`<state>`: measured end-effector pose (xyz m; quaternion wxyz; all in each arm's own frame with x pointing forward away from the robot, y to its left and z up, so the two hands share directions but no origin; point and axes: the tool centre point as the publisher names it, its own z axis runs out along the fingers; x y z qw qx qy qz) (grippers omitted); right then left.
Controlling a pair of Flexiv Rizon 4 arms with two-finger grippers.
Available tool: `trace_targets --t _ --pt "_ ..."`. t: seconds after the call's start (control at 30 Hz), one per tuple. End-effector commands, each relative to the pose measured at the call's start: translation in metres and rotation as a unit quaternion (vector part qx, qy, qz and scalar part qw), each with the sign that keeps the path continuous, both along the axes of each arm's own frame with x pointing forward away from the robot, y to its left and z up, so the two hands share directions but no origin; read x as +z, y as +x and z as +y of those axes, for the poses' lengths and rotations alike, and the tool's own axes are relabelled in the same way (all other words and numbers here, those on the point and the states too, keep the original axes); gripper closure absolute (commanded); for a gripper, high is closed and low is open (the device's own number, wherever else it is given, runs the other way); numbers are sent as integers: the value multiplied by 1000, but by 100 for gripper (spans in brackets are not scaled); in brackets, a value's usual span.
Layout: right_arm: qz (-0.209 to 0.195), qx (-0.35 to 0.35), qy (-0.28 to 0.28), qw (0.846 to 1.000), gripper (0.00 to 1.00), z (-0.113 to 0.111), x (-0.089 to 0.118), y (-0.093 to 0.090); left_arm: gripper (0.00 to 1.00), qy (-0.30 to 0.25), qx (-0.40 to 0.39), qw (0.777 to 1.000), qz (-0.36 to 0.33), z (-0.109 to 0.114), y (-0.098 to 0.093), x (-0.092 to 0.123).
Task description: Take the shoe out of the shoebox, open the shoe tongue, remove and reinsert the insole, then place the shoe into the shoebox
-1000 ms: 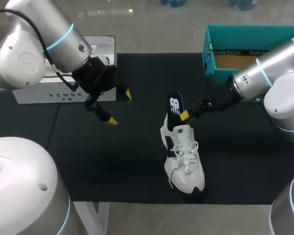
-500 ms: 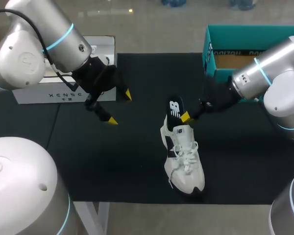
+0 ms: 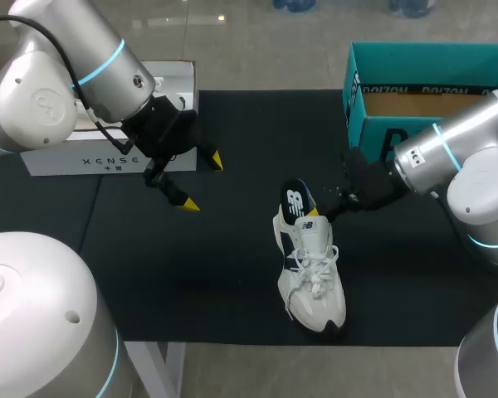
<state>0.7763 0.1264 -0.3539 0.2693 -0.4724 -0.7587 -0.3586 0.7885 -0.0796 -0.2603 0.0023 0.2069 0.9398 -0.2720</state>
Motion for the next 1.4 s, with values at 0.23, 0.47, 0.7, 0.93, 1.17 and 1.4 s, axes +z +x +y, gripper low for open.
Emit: trace_targets --t 0.23,0.47,0.7,0.93,1.17,1.4 --pt "-19 5 -10 1000 54 -1 8 18 0 2 0 1000 0 -1 0 0" --pt "-29 15 -18 999 55 0 14 35 0 2 0 1000 0 -1 0 0" --pt "-33 20 -20 999 56 3 15 43 0 2 0 1000 0 -1 0 0" --pt "-33 21 -20 999 100 5 13 41 0 2 0 1000 0 -1 0 0" --pt "-23 14 -17 999 100 1 9 28 0 2 0 1000 0 -1 0 0" --pt "2 12 -14 1000 100 9 -7 10 0 2 0 1000 0 -1 0 0"
